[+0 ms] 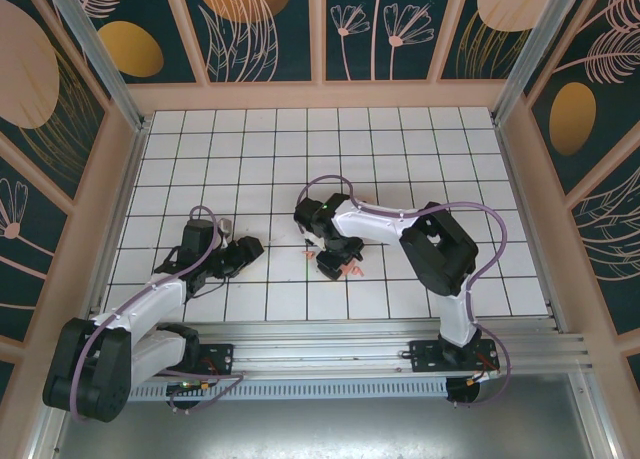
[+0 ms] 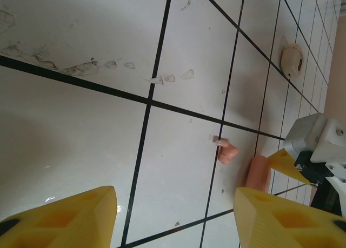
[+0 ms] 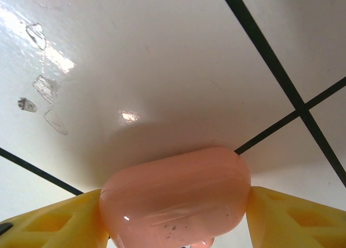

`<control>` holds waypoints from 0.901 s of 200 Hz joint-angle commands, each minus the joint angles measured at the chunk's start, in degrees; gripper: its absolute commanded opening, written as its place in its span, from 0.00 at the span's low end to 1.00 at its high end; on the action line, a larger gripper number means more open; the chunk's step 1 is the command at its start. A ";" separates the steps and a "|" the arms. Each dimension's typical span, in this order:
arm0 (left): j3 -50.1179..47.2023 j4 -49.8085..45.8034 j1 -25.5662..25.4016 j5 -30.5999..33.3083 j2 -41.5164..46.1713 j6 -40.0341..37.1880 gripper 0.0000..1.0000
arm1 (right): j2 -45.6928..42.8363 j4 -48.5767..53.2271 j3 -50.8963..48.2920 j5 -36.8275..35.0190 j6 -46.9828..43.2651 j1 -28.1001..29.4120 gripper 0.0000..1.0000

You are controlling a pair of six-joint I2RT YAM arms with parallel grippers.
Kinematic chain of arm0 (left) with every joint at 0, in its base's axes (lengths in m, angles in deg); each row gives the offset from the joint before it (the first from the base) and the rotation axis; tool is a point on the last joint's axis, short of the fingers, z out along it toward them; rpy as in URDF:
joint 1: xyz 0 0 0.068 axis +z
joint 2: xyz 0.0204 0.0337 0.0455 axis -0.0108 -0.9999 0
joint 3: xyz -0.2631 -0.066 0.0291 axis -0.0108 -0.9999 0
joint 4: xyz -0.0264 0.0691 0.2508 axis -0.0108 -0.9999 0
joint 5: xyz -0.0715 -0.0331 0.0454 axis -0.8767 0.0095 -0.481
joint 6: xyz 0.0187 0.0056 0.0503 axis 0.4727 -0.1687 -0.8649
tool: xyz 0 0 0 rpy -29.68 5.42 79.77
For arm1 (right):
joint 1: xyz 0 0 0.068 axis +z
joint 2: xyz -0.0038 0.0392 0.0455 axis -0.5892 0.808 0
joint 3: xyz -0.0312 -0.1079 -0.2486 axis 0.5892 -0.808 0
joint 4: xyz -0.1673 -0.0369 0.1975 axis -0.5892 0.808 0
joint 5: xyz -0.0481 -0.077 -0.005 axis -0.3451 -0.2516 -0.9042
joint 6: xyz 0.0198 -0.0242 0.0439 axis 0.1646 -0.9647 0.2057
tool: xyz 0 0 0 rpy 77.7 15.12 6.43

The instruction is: Insert wireless bluetooth earbuds into charging case

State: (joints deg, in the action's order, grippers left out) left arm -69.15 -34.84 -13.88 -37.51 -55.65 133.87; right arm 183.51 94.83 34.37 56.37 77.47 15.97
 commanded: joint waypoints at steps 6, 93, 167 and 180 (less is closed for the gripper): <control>0.87 0.88 0.44 -0.98 0.95 -0.33 0.57 | 0.52 -1.52 -2.45 0.54 0.84 -0.84 0.64; 1.15 -0.18 0.44 -0.61 4.71 -1.70 0.56 | 0.73 -3.01 -4.43 2.70 2.03 -2.14 0.65; 1.71 -0.19 0.47 -1.26 5.97 -3.17 0.54 | -0.84 -4.79 -4.68 3.68 4.19 -2.58 0.62; 2.13 0.36 0.45 -1.51 6.83 -4.98 0.53 | -2.86 -5.45 -4.12 5.47 5.41 -3.03 0.60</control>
State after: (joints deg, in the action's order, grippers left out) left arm -69.13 -34.88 -13.88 -37.60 -50.49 132.43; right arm 182.35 90.96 31.20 59.87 80.09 14.03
